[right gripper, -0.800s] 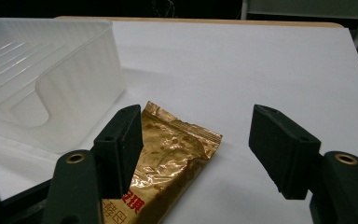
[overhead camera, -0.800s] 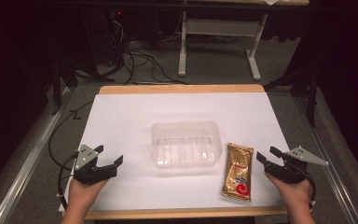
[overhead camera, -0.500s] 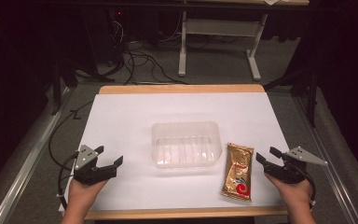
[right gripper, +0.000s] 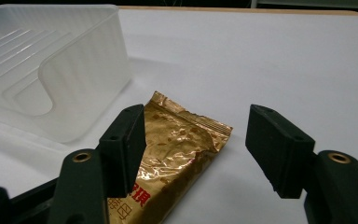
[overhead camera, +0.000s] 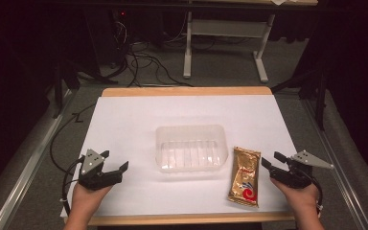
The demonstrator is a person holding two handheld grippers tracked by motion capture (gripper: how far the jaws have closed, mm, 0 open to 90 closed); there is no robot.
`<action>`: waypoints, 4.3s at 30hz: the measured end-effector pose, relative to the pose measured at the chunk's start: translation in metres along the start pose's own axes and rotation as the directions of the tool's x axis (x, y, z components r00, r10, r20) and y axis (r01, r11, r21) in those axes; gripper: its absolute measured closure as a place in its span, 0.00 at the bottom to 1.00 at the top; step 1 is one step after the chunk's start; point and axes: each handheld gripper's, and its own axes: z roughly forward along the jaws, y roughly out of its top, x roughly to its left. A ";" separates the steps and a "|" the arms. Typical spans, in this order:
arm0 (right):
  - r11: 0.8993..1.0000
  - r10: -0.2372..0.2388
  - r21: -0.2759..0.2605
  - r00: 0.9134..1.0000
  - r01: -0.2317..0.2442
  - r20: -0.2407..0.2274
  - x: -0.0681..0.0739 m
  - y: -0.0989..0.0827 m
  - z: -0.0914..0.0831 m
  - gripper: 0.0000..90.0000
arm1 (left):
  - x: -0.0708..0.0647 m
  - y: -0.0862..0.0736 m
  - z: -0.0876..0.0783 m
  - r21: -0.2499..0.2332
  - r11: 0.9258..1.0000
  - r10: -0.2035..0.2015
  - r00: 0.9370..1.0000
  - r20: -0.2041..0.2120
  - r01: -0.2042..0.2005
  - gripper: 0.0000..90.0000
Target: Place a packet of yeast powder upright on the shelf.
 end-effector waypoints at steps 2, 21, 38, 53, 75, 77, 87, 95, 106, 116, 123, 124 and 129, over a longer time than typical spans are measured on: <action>1.000 -0.011 0.013 1.000 0.011 -0.012 0.004 0.001 0.002 0.46 | -0.001 -0.001 -0.001 0.004 1.000 0.006 1.000 0.001 -0.006 0.22; 0.982 0.114 0.153 0.993 -0.112 -0.007 -0.020 0.008 0.062 0.53 | -0.002 -0.008 -0.005 0.038 0.999 0.034 0.999 -0.021 -0.033 0.24; 0.958 0.188 0.229 0.981 -0.174 -0.038 -0.034 0.003 0.076 0.99 | -0.001 -0.014 -0.014 0.057 0.998 0.043 0.998 -0.043 -0.040 0.24; 0.966 0.209 0.145 0.976 -0.215 0.058 -0.052 -0.005 0.046 1.00 | -0.003 -0.008 -0.008 0.029 0.999 0.047 0.999 -0.028 -0.046 0.24; 0.955 0.250 0.147 0.965 -0.259 0.079 -0.057 -0.038 -0.011 0.98 | -0.017 0.020 0.026 -0.059 0.997 0.057 0.998 0.016 -0.056 0.24; 0.952 0.266 0.136 0.961 -0.274 0.069 -0.059 -0.039 -0.011 0.94 | -0.017 0.019 0.026 -0.054 0.997 0.058 0.998 0.021 -0.057 0.24; 0.876 0.471 0.133 0.881 -0.463 -0.037 -0.073 -0.044 -0.004 0.61 | -0.018 0.016 0.025 -0.030 0.997 0.072 0.997 0.013 -0.071 0.24; 0.825 0.559 0.170 0.822 -0.538 -0.109 -0.078 -0.046 0.003 0.57 | -0.017 0.013 0.023 -0.019 0.997 0.074 0.997 0.007 -0.074 0.24; 0.823 0.556 0.231 0.821 -0.520 -0.132 -0.068 -0.041 0.016 0.69 | -0.016 0.011 0.021 -0.012 0.997 0.081 0.997 0.002 -0.081 0.24; 0.854 0.509 0.212 0.847 -0.475 -0.152 -0.064 -0.037 0.017 0.95 | -0.014 0.011 0.017 -0.019 0.997 0.074 0.997 -0.007 -0.074 0.24; 0.889 0.456 0.143 0.875 -0.436 -0.163 -0.057 -0.028 0.012 1.00 | -0.013 0.010 0.014 -0.024 0.997 0.069 0.998 -0.012 -0.069 0.24; 0.895 0.444 0.126 0.881 -0.427 -0.165 -0.056 -0.027 0.011 1.00 | -0.013 0.010 0.014 -0.024 0.997 0.070 0.997 -0.013 -0.070 0.24; 0.915 0.404 0.060 0.901 -0.400 -0.158 -0.052 -0.020 0.003 1.00 | -0.013 0.010 0.013 -0.025 0.997 0.069 0.998 -0.012 -0.069 0.24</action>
